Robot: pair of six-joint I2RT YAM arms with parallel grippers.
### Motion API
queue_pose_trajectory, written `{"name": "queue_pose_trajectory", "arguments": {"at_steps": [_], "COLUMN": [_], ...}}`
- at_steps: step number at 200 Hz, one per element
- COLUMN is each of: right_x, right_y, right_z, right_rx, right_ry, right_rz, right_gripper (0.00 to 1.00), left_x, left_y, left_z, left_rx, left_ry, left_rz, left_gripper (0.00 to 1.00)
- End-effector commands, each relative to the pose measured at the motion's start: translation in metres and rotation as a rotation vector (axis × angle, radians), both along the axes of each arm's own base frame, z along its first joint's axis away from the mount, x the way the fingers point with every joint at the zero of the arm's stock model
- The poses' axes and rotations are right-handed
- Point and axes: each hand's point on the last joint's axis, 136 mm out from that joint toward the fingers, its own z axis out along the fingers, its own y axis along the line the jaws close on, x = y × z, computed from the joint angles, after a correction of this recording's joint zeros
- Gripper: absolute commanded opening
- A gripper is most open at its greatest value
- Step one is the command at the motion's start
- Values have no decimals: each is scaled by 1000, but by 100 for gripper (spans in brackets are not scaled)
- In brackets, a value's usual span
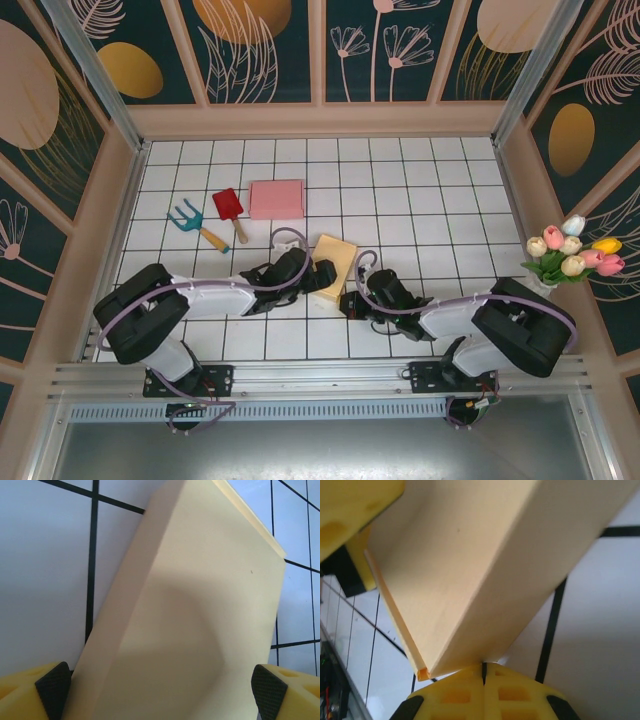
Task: Fold the paper box
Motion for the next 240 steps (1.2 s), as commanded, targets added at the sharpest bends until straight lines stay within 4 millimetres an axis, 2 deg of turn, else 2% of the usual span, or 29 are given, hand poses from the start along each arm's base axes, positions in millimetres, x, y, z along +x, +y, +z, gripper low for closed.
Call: {"name": "queue_pose_trajectory", "arguments": {"at_steps": [1,39,54,75,99,110,138,150,155,174,178,202,227,240], "right_x": [27,26,33,48,74,85,116,126,129,134,134,129,123,121], "right_y": [21,-27,-48,-67,-75,-71,-64,-62,-61,-64,-67,-79,-84,-89], "right_z": [48,38,46,65,83,85,63,52,49,44,42,37,42,50], "right_rx": [121,-85,-142,-123,-111,-110,-115,-131,-136,-157,-170,-197,-174,-166], "right_ry": [-136,-171,-200,-217,-233,-229,-157,-136,-134,-154,-159,-172,-185,-203], "right_rz": [-59,-158,-201,-218,-187,-147,-90,-95,-96,-128,-143,-190,-223,-245], "right_gripper": [0,0,0,0,0,0,0,0,0,0,0,0,2,3], "left_x": [-17,7,15,28,46,56,80,85,92,97,97,97,102,106], "left_y": [-22,5,12,23,23,20,13,15,11,8,8,10,11,3], "left_z": [24,35,39,37,40,45,56,48,55,48,36,15,6,6], "left_rx": [-79,16,20,52,87,109,156,185,178,206,227,270,298,288], "left_ry": [26,-9,-20,-15,-49,-78,-136,-123,-132,-108,-87,-31,-20,-23], "left_rz": [-52,40,59,76,59,48,45,47,50,48,45,63,80,64], "left_gripper": [95,97,98,98,98,98,98,98,99,98,98,97,96,96]}}
